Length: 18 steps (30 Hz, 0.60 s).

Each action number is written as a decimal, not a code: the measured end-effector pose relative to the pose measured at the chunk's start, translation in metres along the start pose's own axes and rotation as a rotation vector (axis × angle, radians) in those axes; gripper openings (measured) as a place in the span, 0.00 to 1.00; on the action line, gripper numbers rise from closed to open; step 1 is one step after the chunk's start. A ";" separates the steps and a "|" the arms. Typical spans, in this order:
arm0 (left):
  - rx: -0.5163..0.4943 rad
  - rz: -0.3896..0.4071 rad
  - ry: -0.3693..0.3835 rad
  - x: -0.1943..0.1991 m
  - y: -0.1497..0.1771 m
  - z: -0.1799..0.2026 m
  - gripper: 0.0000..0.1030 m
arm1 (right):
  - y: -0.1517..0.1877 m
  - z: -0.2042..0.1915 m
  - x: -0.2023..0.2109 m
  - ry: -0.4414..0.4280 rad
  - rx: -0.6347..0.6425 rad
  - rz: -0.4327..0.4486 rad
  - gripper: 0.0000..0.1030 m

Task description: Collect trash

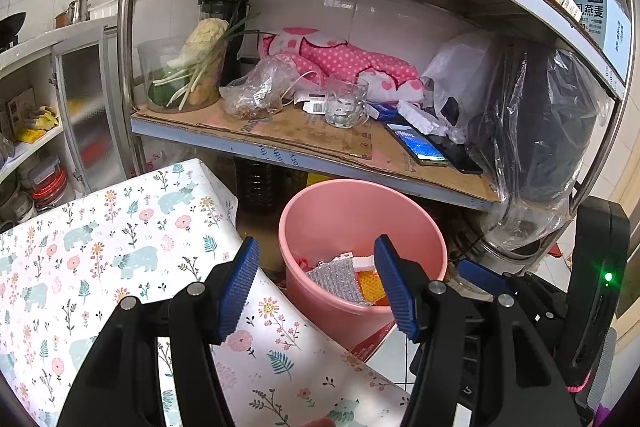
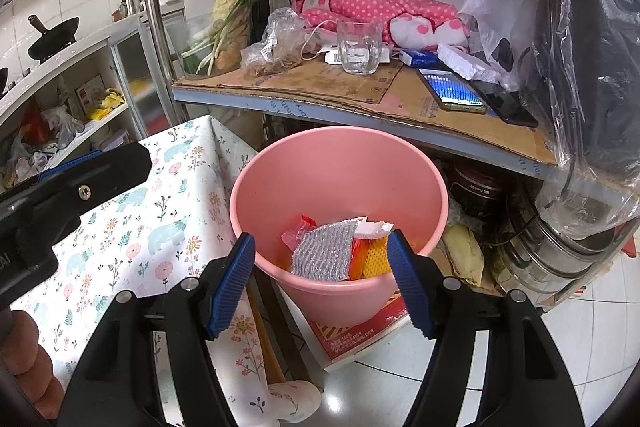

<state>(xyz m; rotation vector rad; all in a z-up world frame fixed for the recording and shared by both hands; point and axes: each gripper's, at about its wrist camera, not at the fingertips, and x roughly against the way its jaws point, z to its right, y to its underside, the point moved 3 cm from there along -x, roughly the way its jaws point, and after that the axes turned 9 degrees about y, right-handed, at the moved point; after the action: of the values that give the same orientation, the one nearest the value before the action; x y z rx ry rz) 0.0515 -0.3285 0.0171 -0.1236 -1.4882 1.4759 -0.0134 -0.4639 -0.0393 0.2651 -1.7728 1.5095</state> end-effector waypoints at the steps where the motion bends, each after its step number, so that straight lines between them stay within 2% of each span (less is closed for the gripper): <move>1: 0.001 -0.002 0.000 -0.001 0.000 -0.001 0.57 | 0.000 0.000 -0.002 -0.001 0.001 -0.002 0.67; 18: -0.001 -0.061 -0.006 -0.023 0.009 -0.005 0.57 | 0.004 0.001 -0.020 -0.001 0.002 -0.039 0.67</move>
<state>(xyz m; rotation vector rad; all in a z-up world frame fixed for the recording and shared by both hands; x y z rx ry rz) 0.0617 -0.3384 -0.0038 -0.0737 -1.4844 1.4281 -0.0031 -0.4702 -0.0559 0.2995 -1.7570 1.4842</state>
